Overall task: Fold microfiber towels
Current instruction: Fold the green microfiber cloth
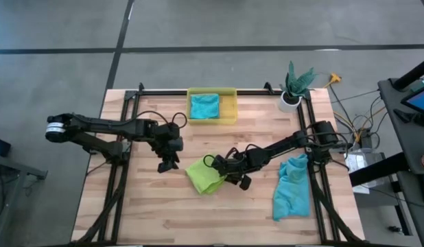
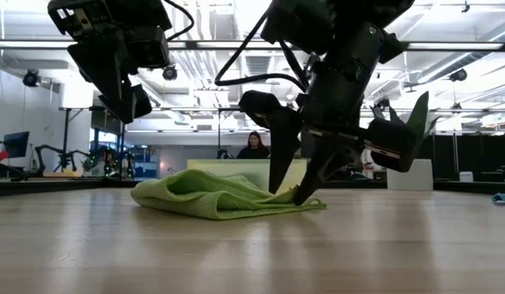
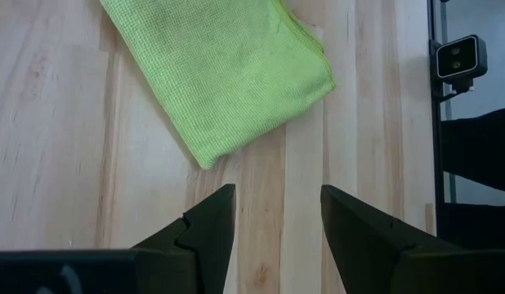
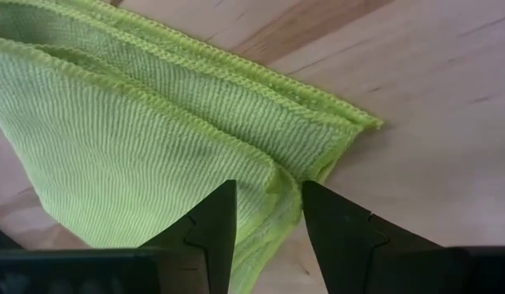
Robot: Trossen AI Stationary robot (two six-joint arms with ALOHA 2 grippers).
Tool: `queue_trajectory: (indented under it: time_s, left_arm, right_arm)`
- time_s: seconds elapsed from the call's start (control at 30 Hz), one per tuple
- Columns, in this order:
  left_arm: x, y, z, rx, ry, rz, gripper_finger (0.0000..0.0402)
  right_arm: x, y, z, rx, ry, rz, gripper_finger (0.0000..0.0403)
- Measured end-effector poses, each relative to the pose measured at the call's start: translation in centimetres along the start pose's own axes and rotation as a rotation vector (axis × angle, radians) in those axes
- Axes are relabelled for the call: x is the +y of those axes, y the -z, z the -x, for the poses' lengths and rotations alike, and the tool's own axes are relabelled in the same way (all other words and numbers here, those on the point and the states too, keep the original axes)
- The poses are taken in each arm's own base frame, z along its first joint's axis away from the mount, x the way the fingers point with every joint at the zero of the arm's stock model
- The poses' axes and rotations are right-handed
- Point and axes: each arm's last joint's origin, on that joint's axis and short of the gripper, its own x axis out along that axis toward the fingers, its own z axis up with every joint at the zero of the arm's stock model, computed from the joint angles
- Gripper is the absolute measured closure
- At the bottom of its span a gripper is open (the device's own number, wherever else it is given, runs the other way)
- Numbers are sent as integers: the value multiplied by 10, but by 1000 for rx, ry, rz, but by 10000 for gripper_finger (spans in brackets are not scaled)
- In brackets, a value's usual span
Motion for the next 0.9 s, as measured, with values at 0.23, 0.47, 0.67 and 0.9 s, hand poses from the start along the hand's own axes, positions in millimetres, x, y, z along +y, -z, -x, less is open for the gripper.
queue_trajectory:
  time_s: [0.23, 0.47, 0.67, 0.9]
  left_arm:
    - [0, 0, 0, 1, 0, 1, 236]
    - [0, 0, 0, 1, 0, 2, 236]
    - [0, 0, 0, 1, 0, 2, 236]
    - [0, 0, 0, 2, 0, 2, 236]
  right_arm:
    - [1, 0, 0, 1, -3, 31, 267]
    - [1, 0, 0, 0, -3, 37, 319]
    - [2, -1, 0, -15, -14, 58, 390]
    - [7, 1, 2, -23, -41, 125, 393]
